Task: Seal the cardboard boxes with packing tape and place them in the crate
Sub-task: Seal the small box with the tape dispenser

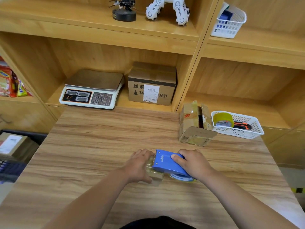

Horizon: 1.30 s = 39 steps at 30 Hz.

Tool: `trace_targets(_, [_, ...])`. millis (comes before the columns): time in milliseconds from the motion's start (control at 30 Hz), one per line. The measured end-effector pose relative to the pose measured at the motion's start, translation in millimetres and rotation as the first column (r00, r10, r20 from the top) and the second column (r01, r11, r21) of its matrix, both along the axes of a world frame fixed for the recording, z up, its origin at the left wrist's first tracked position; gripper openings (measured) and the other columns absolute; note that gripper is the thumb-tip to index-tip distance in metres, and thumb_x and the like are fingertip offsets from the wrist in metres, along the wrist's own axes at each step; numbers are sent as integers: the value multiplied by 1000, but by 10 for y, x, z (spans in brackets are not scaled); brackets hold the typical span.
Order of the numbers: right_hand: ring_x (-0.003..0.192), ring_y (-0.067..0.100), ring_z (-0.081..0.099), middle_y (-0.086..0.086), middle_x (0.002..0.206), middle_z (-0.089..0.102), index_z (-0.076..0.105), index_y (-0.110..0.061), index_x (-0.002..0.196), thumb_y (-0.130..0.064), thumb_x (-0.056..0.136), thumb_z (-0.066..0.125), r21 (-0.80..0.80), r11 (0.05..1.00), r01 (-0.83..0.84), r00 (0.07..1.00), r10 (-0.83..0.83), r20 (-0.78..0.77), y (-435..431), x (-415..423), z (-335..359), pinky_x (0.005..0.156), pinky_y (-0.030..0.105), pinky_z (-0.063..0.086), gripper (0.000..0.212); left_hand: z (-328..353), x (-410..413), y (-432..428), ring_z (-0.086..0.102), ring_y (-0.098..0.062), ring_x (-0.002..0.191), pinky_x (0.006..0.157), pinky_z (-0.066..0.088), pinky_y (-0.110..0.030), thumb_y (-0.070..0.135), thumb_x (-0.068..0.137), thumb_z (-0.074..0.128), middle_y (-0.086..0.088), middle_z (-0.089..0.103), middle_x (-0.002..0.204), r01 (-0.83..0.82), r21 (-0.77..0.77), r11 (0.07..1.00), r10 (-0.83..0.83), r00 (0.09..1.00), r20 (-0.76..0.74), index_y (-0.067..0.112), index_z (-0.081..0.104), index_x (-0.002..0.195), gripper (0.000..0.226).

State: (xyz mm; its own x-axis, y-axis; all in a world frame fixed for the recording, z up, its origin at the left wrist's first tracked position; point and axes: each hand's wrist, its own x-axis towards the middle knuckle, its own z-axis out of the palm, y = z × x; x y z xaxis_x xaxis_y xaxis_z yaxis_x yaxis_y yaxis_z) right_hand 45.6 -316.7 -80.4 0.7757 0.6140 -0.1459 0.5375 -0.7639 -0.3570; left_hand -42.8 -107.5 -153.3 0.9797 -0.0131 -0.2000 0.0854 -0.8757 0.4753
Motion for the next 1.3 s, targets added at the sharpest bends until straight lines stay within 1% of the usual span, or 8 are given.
trace_targets(133, [74, 22, 47, -4, 61, 50, 42, -22, 64, -62, 89, 38, -62, 998, -22, 1000, 22, 6, -37, 35, 17, 57, 30, 26, 48, 7, 12, 3, 36, -14, 115, 96, 28, -23, 49, 52, 80, 7, 41, 123, 2, -21, 1000, -2, 1000, -11, 25, 36, 135, 97])
trace_targets(267, [71, 21, 48, -3, 61, 51, 38, -22, 61, -61, 90, 38, -49, 998, -32, 999, 31, -19, -85, 41, -2, 59, 25, 28, 48, 12, 19, -5, 35, -14, 116, 98, 29, -23, 48, 52, 81, 7, 40, 126, 12, -27, 1000, -12, 1000, -28, 26, 35, 137, 99])
trace_targets(433, [69, 20, 46, -3, 60, 50, 39, -23, 61, -59, 91, 41, -24, 999, -28, 998, 27, -65, -148, 46, -6, 60, 30, 28, 47, 1, 23, -22, 35, -12, 115, 98, 29, -22, 49, 50, 82, 9, 39, 126, 13, -39, 999, -14, 999, -39, 29, 33, 138, 102])
trace_targets(733, [73, 18, 53, -4, 65, 59, 62, -21, 79, -54, 92, 45, -132, 990, 49, 998, -55, -41, -854, 246, 109, 55, 24, 29, 39, 23, 53, -18, 31, -9, 108, 97, 32, -24, 47, 50, 79, 8, 38, 124, -6, -73, 997, 1, 998, -66, 28, 34, 136, 99])
trace_targets(900, [82, 19, 47, -11, 61, 51, 51, -31, 73, -57, 93, 41, -218, 975, 41, 997, -55, -58, -920, 243, 69, 77, 31, 43, 35, 62, 58, -37, 32, -11, 112, 100, 34, -27, 45, 51, 79, 8, 37, 124, 1, -59, 998, -6, 997, -81, 28, 33, 137, 99])
trace_targets(1033, [83, 18, 40, -10, 61, 47, 49, -27, 75, -62, 92, 36, -321, 947, 32, 999, -33, 2, -843, 231, 11, 70, 29, 40, 41, 55, 46, -34, 33, -15, 119, 104, 32, -27, 49, 50, 79, 9, 36, 124, 1, -57, 998, -5, 997, -78, 29, 33, 137, 101])
trace_targets(1133, [82, 17, 39, -9, 67, 51, 49, -26, 78, -64, 92, 32, -375, 927, 11, 999, 4, 40, -765, 208, -18, 57, 25, 24, 44, 50, 55, -47, 31, -20, 126, 108, 30, -31, 51, 48, 77, 7, 36, 129, -3, -51, 999, -2, 995, -97, 29, 32, 138, 103])
trace_targets(1300, [73, 18, 38, 0, 84, 66, 48, -21, 79, -62, 93, 31, -434, 901, -16, 990, 76, 121, -591, 153, -62, 68, 28, 20, 47, 88, 43, -73, 33, -18, 123, 106, 28, -26, 51, 50, 79, 9, 35, 127, 17, -22, 1000, -19, 996, -91, 30, 30, 138, 103])
